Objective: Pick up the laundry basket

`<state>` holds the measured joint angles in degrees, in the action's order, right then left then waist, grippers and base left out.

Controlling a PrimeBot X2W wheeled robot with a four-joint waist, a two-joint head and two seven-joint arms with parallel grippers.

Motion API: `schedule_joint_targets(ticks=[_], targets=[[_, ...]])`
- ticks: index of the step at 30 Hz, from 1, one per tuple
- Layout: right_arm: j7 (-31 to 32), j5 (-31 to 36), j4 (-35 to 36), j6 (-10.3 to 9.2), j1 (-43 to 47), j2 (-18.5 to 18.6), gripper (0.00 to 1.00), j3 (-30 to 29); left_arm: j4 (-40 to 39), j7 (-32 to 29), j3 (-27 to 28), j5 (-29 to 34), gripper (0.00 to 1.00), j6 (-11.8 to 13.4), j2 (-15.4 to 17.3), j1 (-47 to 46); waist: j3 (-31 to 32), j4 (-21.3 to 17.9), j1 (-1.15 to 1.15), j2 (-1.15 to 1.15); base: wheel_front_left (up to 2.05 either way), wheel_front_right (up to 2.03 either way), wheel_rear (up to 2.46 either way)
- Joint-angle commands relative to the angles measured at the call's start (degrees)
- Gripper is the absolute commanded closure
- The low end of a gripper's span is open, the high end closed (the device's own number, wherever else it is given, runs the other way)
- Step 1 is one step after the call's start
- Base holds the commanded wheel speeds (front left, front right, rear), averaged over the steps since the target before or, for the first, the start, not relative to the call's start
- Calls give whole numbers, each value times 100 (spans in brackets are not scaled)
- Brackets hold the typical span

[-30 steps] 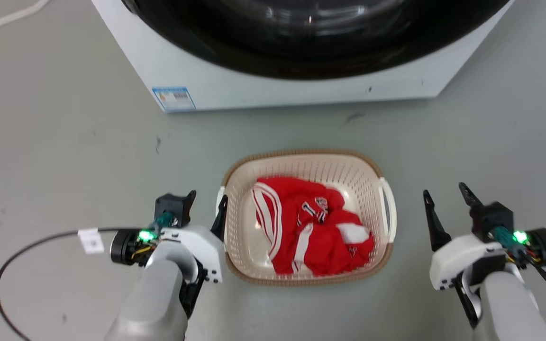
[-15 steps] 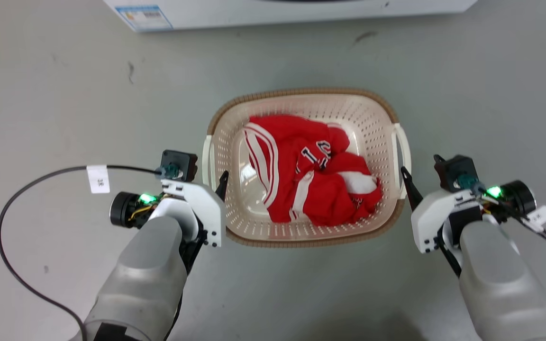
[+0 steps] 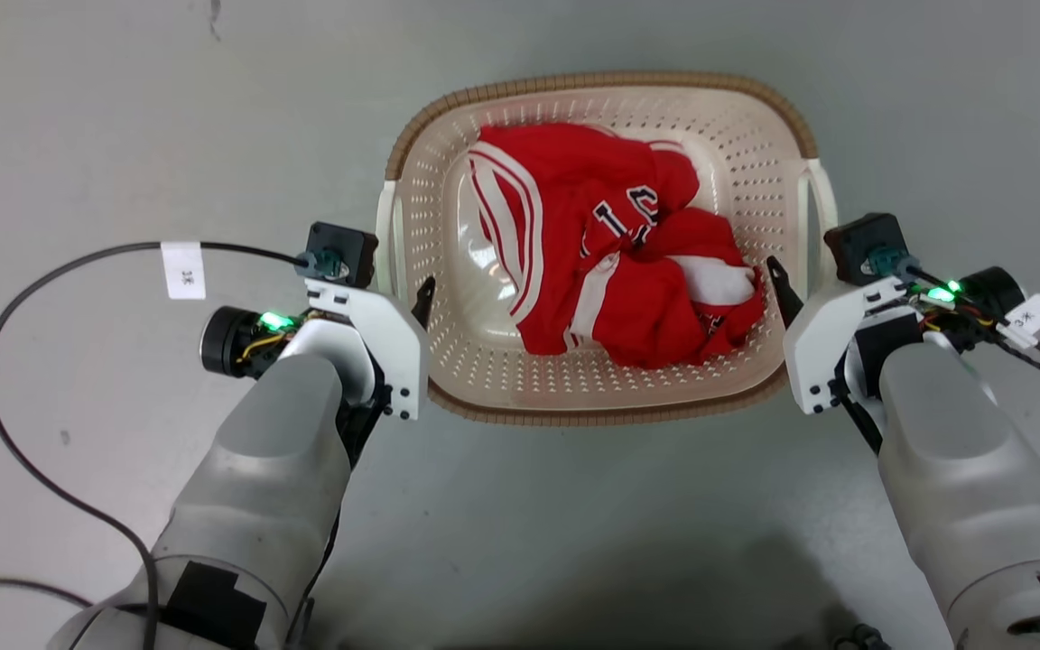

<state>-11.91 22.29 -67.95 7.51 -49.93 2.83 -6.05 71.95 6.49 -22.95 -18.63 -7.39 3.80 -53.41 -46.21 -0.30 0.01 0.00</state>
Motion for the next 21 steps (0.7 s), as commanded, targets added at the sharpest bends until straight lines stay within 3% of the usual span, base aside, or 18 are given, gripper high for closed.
schedule_joint_targets(ticks=[1,9,10,11,12,21], targets=[[41,73,-37,-4,-114,9,0,-13,19,-19,-46,-65,0,-4,27,-115,-140,34,-1,0,0,0,0],[142,131,-138,-4,-329,9,0,-36,65,-3,-303,-252,0,-5,72,-288,-334,104,-1,0,0,0,0],[165,126,-164,-4,-340,8,0,-23,71,-18,-339,-277,27,-4,70,-299,-338,113,-1,0,0,0,0],[162,95,-174,-4,-352,9,84,-36,75,-21,-369,-295,96,-4,67,-310,-339,120,-1,0,0,0,0],[187,109,-189,-4,-356,11,100,-31,83,-62,-412,-317,100,-4,67,-315,-337,122,-1,0,0,0,0],[396,61,-343,-4,-277,30,100,88,104,-160,-695,-555,100,-5,94,-244,-135,135,-1,0,0,0,0]])
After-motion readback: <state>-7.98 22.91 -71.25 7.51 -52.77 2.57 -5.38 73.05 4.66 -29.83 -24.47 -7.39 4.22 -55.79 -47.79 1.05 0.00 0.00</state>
